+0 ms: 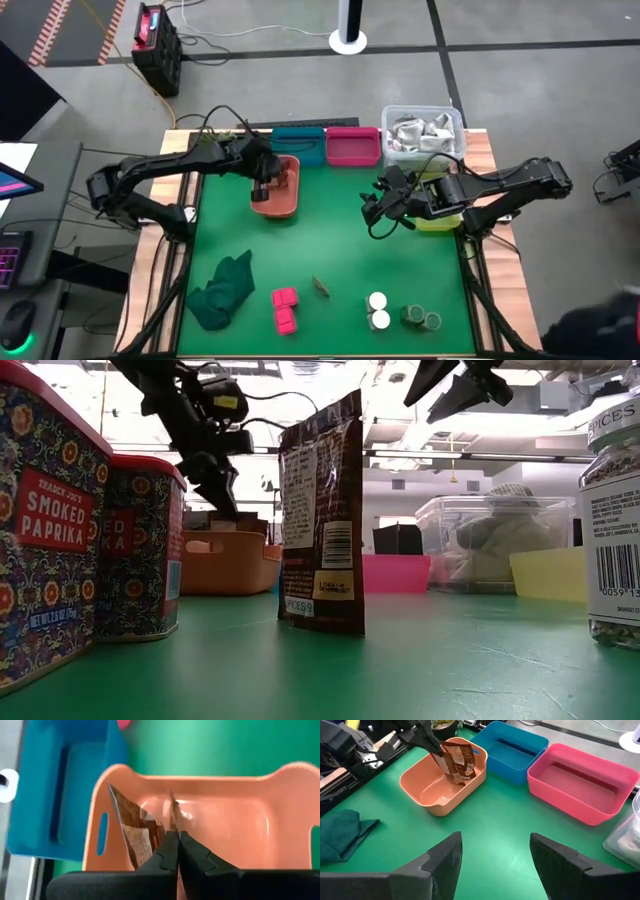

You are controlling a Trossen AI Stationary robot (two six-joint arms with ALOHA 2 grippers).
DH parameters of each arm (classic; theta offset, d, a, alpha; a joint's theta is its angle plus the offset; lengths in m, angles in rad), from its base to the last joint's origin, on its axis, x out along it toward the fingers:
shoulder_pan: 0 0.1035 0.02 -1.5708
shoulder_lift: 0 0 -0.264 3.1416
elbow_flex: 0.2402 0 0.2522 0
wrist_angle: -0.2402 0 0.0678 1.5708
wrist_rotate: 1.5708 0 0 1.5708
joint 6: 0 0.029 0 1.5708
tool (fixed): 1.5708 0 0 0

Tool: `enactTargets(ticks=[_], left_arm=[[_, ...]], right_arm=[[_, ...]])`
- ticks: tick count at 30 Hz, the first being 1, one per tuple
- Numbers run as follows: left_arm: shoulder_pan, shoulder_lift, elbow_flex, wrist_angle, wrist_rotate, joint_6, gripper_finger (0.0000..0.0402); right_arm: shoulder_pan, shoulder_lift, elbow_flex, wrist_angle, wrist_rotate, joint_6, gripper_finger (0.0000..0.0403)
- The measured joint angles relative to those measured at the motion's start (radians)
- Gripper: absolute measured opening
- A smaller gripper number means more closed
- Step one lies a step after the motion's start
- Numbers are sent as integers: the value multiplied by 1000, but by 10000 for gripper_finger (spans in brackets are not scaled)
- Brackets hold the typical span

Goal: Sort spices by type
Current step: Put the left brown spice bag into the orange bin

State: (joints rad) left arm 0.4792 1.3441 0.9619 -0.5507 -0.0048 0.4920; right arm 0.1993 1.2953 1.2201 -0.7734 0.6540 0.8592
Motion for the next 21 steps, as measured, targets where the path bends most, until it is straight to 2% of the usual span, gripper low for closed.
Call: enactTargets(ticks=[21], left_arm=[[-1, 0, 0, 25, -11, 1, 29]], right_arm=[[0, 0, 0, 0, 0, -4, 260]])
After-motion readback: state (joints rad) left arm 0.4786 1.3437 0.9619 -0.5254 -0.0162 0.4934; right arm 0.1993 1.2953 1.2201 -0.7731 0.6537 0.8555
